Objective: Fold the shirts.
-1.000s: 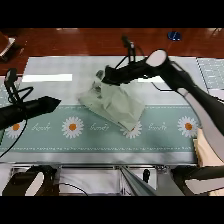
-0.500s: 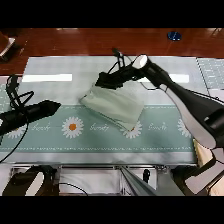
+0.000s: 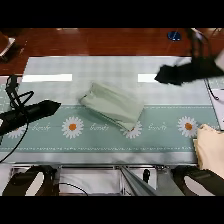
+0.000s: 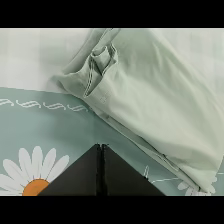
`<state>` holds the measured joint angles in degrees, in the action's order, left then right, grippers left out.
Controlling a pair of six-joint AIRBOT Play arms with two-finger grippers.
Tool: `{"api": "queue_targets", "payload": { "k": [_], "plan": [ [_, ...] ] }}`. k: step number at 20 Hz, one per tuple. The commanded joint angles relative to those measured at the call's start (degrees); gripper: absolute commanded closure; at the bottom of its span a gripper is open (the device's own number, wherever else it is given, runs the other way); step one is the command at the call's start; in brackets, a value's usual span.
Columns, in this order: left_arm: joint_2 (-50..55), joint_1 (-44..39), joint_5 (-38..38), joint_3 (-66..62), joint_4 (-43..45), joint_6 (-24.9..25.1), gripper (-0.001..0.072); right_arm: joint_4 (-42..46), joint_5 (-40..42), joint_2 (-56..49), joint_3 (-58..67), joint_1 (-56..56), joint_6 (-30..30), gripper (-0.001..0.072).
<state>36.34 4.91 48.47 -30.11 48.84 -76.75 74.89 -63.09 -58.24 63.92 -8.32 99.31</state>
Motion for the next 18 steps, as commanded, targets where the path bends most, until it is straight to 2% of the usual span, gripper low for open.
{"api": "queue_targets", "payload": {
  "k": [1,2,4,6,11,13,18],
  "plan": [
    [0.0,0.1,0.0,0.0,0.0,0.0,0.0682,10.7,12.6,19.5,-28.6,1.7,20.0,0.0304],
    [0.0,0.1,0.0,0.0,0.0,0.0,0.0682,6.1,15.3,21.1,-34.7,1.7,21.5,0.0304],
    [0.0,0.1,0.0,0.0,0.0,0.0,0.0682,-8.5,21.0,19.9,-43.3,1.7,18.1,0.0304],
    [0.0,0.1,0.0,0.0,0.0,0.0,0.0682,-22.4,24.6,15.2,-46.5,1.7,8.8,0.0305],
    [0.0,0.1,0.0,0.0,0.0,0.0,0.0682,-47.7,25.8,1.5,-46.2,1.7,-13.3,0.0304],
    [0.0,0.1,0.0,0.0,0.0,0.0,0.0682,-53.7,25.6,-3.1,-45.2,1.7,-19.1,0.0305],
    [0.0,0.1,0.0,0.0,0.0,0.0,0.0682,-55.9,22.2,-14.0,-37.4,1.6,-23.7,0.0305]
  ]
}}
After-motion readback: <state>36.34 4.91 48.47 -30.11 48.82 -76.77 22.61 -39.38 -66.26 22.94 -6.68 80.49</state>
